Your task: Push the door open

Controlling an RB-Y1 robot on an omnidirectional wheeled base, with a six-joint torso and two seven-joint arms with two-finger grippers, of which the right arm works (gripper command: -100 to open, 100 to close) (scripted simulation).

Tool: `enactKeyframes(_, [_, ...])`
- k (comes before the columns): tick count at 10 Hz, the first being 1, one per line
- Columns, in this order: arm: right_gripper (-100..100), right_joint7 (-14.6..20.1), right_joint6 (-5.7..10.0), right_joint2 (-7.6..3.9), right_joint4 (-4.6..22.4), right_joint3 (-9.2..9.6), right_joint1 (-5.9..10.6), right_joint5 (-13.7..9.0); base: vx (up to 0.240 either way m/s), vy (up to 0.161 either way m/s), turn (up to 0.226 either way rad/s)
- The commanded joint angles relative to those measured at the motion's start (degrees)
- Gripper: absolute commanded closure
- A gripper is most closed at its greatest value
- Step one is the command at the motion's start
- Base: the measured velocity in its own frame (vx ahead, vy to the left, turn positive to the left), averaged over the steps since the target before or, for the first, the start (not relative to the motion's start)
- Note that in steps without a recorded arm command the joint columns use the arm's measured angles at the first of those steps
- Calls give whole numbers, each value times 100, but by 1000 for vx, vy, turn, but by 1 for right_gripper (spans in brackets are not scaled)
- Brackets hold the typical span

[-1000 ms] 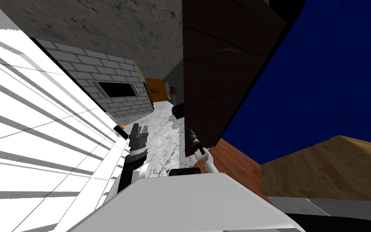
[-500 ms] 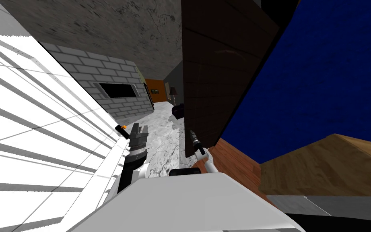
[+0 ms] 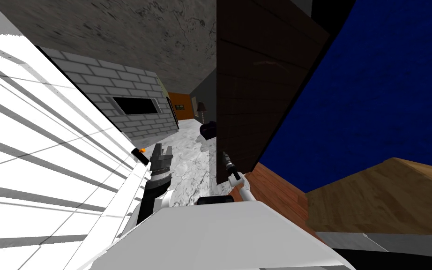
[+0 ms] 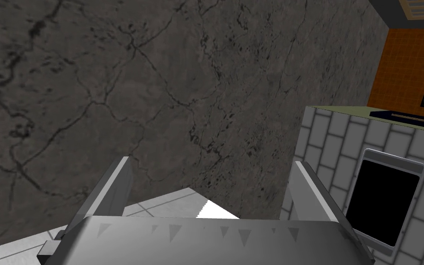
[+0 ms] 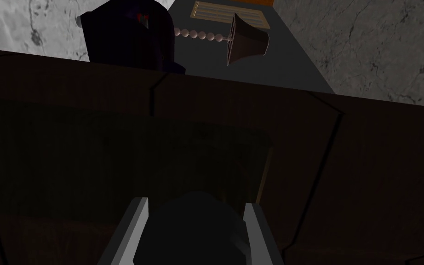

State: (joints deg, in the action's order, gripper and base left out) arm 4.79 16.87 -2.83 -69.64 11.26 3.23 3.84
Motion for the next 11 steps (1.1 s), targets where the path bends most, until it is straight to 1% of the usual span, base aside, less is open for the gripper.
enactKeyframes(1, [100, -29, 64, -69, 17, -145, 52, -19, 183, 97, -37])
enactKeyframes(4, [100, -71, 58, -134, 53, -359, 88, -54, 184, 122, -70])
enactKeyframes(6, [100, -87, 57, -151, 67, -438, 102, -66, 128, 110, -42])
enactKeyframes(7, [100, -103, 55, -162, 81, -520, 115, -80, 132, 86, -55])
enactKeyframes(8, [100, -111, 54, -166, 88, -562, 122, -86, 151, 72, -140])
enactKeyframes(10, [100, -145, 49, -172, 117, -733, 151, -114, 172, 130, -92])
enactKeyframes(11, [-100, -95, 66, -167, 132, -647, 154, -125, -69, 62, -33])
